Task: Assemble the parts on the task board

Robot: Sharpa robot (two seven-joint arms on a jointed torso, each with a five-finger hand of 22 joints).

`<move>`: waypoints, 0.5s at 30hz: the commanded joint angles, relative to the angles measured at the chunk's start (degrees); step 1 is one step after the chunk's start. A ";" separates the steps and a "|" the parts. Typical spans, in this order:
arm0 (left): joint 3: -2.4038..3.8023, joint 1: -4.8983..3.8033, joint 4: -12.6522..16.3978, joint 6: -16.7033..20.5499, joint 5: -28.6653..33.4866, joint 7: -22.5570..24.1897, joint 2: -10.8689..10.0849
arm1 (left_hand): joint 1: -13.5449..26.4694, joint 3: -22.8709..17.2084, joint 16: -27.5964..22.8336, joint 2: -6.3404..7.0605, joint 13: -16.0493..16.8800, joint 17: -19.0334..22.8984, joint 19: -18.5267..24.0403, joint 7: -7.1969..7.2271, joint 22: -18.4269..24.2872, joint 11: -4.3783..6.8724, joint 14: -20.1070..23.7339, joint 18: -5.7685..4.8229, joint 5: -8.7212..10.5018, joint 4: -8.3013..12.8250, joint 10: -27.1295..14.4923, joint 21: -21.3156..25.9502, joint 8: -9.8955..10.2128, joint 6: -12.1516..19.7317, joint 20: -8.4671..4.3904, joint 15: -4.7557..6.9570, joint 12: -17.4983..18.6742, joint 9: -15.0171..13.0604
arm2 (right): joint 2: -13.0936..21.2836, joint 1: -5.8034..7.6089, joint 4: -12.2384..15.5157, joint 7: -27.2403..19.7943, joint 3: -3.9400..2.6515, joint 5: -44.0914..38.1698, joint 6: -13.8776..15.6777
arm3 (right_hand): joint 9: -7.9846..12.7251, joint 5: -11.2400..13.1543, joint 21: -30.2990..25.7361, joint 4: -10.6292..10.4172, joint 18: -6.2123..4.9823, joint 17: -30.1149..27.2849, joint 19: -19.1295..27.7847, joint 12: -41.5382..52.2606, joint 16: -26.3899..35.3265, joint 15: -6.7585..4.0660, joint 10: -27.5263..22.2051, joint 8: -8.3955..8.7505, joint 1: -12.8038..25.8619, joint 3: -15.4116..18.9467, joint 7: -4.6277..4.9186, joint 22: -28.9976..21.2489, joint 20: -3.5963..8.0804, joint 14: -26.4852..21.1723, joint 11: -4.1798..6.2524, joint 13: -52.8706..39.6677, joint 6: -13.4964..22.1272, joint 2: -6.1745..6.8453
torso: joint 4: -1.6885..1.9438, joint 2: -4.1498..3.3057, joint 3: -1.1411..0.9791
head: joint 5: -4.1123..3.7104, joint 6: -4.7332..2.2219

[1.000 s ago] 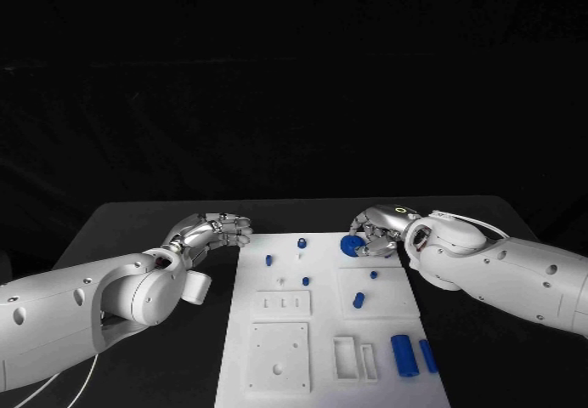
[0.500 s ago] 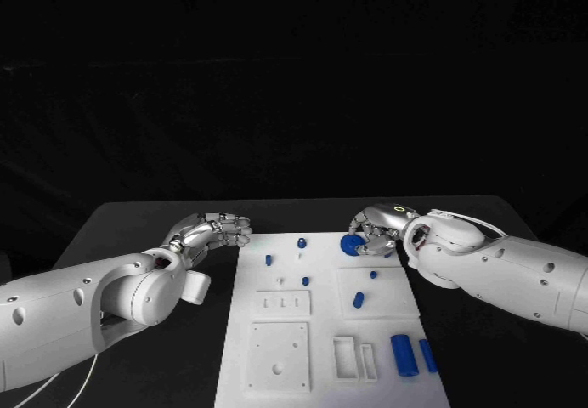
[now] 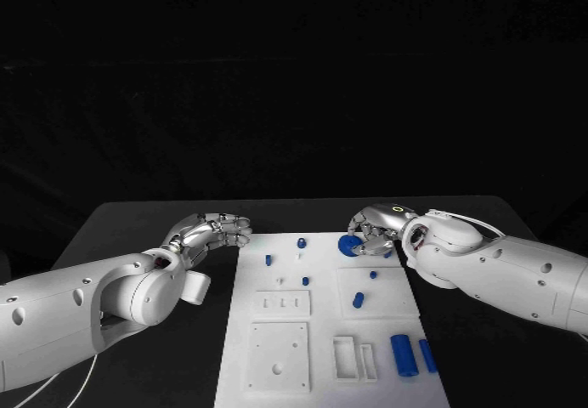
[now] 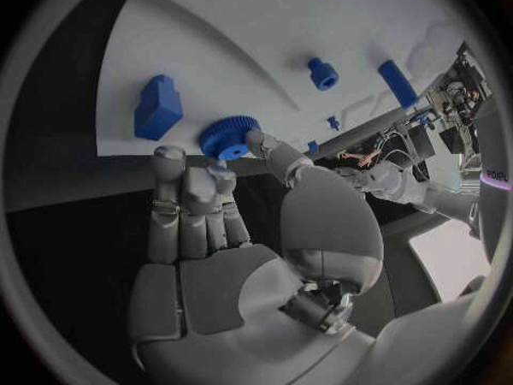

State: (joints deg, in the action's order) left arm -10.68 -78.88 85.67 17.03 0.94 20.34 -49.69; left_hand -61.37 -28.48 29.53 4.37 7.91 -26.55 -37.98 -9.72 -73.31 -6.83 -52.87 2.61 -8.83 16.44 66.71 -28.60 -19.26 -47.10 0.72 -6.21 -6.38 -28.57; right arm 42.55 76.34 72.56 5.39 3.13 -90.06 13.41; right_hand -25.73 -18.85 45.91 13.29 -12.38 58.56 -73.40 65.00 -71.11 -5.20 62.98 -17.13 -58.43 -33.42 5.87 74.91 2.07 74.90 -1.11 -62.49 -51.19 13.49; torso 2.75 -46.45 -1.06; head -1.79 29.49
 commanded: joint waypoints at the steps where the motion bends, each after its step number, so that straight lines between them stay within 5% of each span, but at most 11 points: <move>1: 0.04 -0.06 0.14 -0.63 -0.08 0.33 0.06 | -0.43 -0.25 -0.35 0.32 -0.06 -0.09 -0.23 -0.17 0.06 -0.52 -0.09 -0.10 0.25 -0.08 0.03 0.18 0.24 0.10 0.01 -0.26 0.26 -0.07 | -0.22 -0.75 -0.20 1.30 0.53 -2.43 -3.28 | 0.01 -0.26 0.34 -0.26 -2.62 0.12 -0.06 0.28 0.32 -0.59 0.13 -0.60 0.38 0.31 1.07 0.99 0.23 -0.11 0.65 0.09 -2.47 -0.27 | -0.01 0.00 -0.03 | -0.04 -0.03; 15: 0.04 -0.06 -0.08 -0.44 -0.09 0.32 0.16 | -0.50 -0.28 -0.35 0.29 -0.05 -0.10 -0.24 -0.16 0.06 -0.51 -0.11 -0.10 0.22 -0.07 0.06 0.18 0.26 0.08 0.01 -0.25 0.30 -0.09 | 0.06 -0.75 2.51 3.41 0.51 -6.43 1.75 | -1.01 0.05 0.76 -1.55 -2.62 0.45 -0.64 0.68 0.18 -1.54 1.65 -1.87 0.28 -1.00 0.04 1.03 0.37 0.35 1.65 0.23 -5.05 -0.60 | -0.02 0.10 -0.08 | -0.03 -0.17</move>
State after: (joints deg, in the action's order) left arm -10.68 -78.88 85.61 17.04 0.93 20.30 -49.65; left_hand -61.37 -28.49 29.54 4.37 7.91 -26.59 -37.98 -9.72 -73.31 -6.83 -52.87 2.61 -8.83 16.44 66.71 -28.60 -19.26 -47.10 0.72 -6.21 -6.38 -28.61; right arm 42.54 76.02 74.66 7.09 3.35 -93.36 14.91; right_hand -26.62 -18.63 46.38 12.02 -12.51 58.93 -73.65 65.39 -71.11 -6.32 64.21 -18.80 -57.90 -34.37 4.24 74.91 2.31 75.20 0.52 -62.32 -54.44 13.43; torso 2.74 -46.42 -1.12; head -1.85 29.37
